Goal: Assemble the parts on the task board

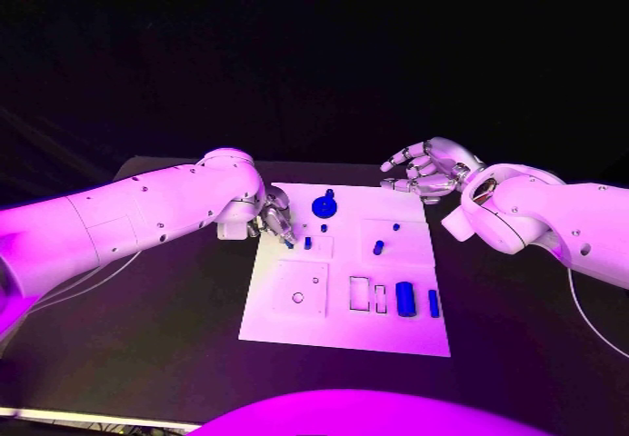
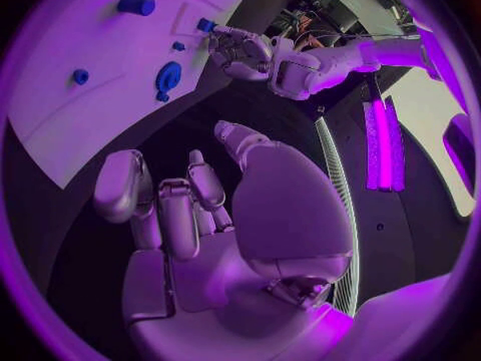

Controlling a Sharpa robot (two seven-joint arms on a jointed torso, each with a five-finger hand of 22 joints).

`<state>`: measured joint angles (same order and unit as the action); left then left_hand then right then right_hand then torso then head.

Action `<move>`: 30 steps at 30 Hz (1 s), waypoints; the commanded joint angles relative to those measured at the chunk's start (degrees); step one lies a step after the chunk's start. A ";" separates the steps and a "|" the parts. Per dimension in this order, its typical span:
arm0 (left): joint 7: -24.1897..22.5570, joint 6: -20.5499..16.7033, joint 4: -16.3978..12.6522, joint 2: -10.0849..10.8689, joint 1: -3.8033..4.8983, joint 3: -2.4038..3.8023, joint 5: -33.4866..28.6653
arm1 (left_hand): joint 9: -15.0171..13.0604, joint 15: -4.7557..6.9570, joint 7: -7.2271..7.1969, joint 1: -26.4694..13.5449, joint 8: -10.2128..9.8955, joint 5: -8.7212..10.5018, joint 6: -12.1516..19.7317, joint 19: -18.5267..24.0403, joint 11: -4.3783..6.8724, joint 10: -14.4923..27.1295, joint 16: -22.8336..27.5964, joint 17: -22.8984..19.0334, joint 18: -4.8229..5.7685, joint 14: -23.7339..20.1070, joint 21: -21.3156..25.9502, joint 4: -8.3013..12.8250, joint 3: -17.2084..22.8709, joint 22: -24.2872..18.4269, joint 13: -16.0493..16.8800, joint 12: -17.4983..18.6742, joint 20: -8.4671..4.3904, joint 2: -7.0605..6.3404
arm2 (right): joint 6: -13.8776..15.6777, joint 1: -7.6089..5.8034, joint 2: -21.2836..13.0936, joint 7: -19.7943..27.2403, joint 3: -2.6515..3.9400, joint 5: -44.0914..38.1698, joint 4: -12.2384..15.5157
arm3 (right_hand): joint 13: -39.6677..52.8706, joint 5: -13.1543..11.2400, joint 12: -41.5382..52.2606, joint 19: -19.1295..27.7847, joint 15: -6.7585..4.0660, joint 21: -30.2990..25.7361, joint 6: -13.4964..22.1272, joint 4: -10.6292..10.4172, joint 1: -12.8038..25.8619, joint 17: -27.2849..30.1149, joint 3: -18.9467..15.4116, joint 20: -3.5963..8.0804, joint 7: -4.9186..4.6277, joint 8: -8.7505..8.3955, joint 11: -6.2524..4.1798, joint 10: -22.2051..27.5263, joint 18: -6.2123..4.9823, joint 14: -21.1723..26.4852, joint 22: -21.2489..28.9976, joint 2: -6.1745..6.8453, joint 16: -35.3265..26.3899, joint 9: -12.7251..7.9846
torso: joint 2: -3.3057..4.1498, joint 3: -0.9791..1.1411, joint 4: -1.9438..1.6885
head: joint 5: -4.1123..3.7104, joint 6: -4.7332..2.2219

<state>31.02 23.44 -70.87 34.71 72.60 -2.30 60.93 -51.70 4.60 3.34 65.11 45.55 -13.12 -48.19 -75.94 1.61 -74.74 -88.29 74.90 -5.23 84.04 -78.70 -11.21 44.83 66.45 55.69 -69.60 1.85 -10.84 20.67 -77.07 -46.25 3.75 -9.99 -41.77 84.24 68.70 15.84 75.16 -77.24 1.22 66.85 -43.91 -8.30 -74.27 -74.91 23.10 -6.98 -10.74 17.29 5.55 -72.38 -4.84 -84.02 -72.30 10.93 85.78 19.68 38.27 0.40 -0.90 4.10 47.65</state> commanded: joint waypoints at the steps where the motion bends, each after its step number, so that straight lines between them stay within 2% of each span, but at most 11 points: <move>1: -0.08 -0.64 -0.39 0.13 -0.08 -0.02 -0.61 | -0.10 -0.07 -0.77 0.41 0.11 -0.24 -0.28 0.08 -0.08 0.12 -0.19 12.04 0.31 5.09 0.07 7.19 6.86 0.08 0.06 -0.20 0.07 1.11 | -0.77 0.05 -0.02 0.64 0.01 -0.33 0.03 | -0.06 0.32 -0.37 0.23 -0.14 -0.33 0.32 -0.37 -0.37 -4.60 0.12 -0.02 0.21 0.29 -0.02 0.28 -0.67 -3.33 0.00 -0.16 -0.23 0.10 | -0.01 0.02 -0.03 | -0.07 0.07; 9: 0.22 -1.08 -0.84 0.36 -0.26 -0.04 -1.12 | -0.10 -0.07 -0.77 0.44 0.11 -0.26 -0.29 0.06 -0.07 0.11 -0.19 12.06 0.31 5.09 0.06 7.23 6.87 0.11 0.08 -0.22 0.07 1.11 | -0.80 0.10 -0.04 0.65 0.01 -0.33 0.01 | -0.06 0.32 -0.37 0.23 -0.14 -0.33 0.32 -0.37 -0.37 -4.60 0.12 -0.02 0.21 0.29 -0.02 0.28 -0.67 -3.33 0.00 -0.16 -0.23 0.10 | 0.00 0.02 -0.12 | 0.00 0.11; 24: 1.18 -2.04 -1.14 0.21 -0.68 -0.07 -1.73 | -0.09 -0.06 -0.76 0.42 0.11 -0.33 -0.36 0.02 -0.08 0.00 -0.18 12.04 0.31 5.09 0.03 7.32 6.87 0.17 0.24 -0.34 0.08 1.15 | -0.79 0.17 -0.08 0.67 0.01 -0.33 0.02 | -0.10 0.33 -0.34 0.25 -0.16 -0.61 0.37 -0.45 -0.48 -4.53 0.11 0.01 0.22 0.46 -0.04 0.26 -0.70 -3.33 0.08 -0.15 -0.32 0.15 | -0.05 0.04 0.02 | 0.16 0.12; 30: 1.53 -1.91 -1.11 0.20 -0.75 -0.08 -1.93 | -0.06 -0.03 -0.93 -0.66 0.25 -0.70 -1.09 -0.38 0.01 -0.67 -0.57 12.80 0.43 5.31 -0.30 7.16 6.23 0.80 1.04 -0.98 0.09 0.74 | -0.80 0.18 -0.11 0.67 0.01 -0.33 0.02 | -0.10 0.33 -0.34 0.25 -0.16 -0.61 0.37 -0.45 -0.48 -4.53 0.11 0.01 0.22 0.46 -0.04 0.26 -0.70 -3.33 0.08 -0.15 -0.32 0.15 | 0.00 0.05 -0.01 | 0.13 0.14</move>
<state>32.28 21.45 -71.77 35.10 72.09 -2.27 59.85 -51.83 4.60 3.35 64.76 45.55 -13.71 -48.30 -75.94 1.49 -75.02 -88.57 74.95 -5.24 84.05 -78.70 -10.94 44.56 67.22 56.70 -70.34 1.85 -10.50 20.64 -76.93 -46.35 3.77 -9.99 -41.77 84.22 68.65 15.84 75.16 -77.24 1.22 66.44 -43.91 -8.46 -74.27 -74.95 23.27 -6.98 -10.74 17.53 5.55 -72.38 -4.84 -84.02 -72.30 10.93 85.78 19.77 38.23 0.45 -0.90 4.25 47.76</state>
